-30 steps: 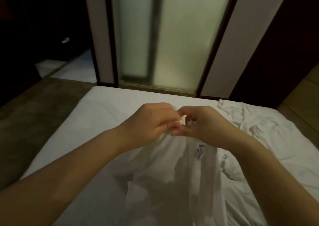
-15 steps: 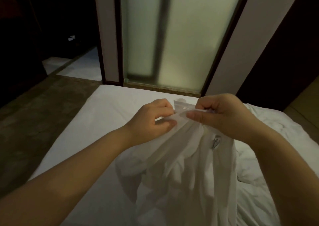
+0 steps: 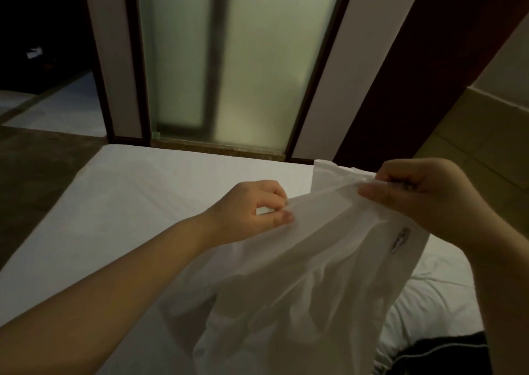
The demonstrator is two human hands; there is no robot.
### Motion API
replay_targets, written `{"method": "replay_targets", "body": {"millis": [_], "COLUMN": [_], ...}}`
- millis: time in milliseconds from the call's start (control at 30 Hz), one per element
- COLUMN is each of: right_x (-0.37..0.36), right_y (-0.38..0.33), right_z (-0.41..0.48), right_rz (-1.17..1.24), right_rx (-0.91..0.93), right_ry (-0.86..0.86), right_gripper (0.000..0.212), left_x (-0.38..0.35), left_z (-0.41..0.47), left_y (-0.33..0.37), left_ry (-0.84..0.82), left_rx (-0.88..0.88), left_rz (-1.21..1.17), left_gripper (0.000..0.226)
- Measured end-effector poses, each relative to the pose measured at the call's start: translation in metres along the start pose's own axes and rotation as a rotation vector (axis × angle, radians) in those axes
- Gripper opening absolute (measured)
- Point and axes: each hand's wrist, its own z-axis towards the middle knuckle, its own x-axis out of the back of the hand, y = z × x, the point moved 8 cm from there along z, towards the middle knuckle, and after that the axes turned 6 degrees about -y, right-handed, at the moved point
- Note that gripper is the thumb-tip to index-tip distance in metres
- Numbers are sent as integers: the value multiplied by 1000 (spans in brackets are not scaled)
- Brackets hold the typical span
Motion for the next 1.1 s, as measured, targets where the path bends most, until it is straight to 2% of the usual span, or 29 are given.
{"method": "replay_targets", "body": {"millis": [67, 200, 267, 333, 400, 533, 633, 733, 833, 1100], "right_x": [14, 35, 39, 42, 43, 43, 44, 45, 47, 41], "right_y": [6, 14, 19, 23, 27, 30, 33, 43, 52, 63], "right_z": [-8, -23, -29, -35, -41, -47, -52, -56, -58, -56], "right_rz": [7, 10, 32, 49, 51, 49, 25, 81, 104, 137], "right_rx": [-31, -63, -59, -60, -65, -87, -91, -130, -156, -123], "right_ry": [73, 156, 164, 177, 181, 146, 115, 109, 118, 104], "right_gripper": [26, 9, 14, 19, 20, 18, 21, 48, 60, 60], "left_x": [-8, -23, -27, -28, -29, -37, -46, -54, -57, -61], "left_z": [-1, -2, 2, 6, 9, 12, 14, 14, 15, 21], "left_y": [-11, -29, -28, -26, -26, -25, -22, -21, -19, -11], "left_ry": [-13, -35, -32, -13, -2, 13, -2, -11, 14, 46], "left_rx": [26, 123, 134, 133, 137, 142, 129, 126, 135, 90], "left_rz": [-5, -80, -109, -130, -153, -149, -149, -138, -133, -194], "left_gripper": [19, 40, 42, 34, 15, 9, 10, 14, 15, 16]}}
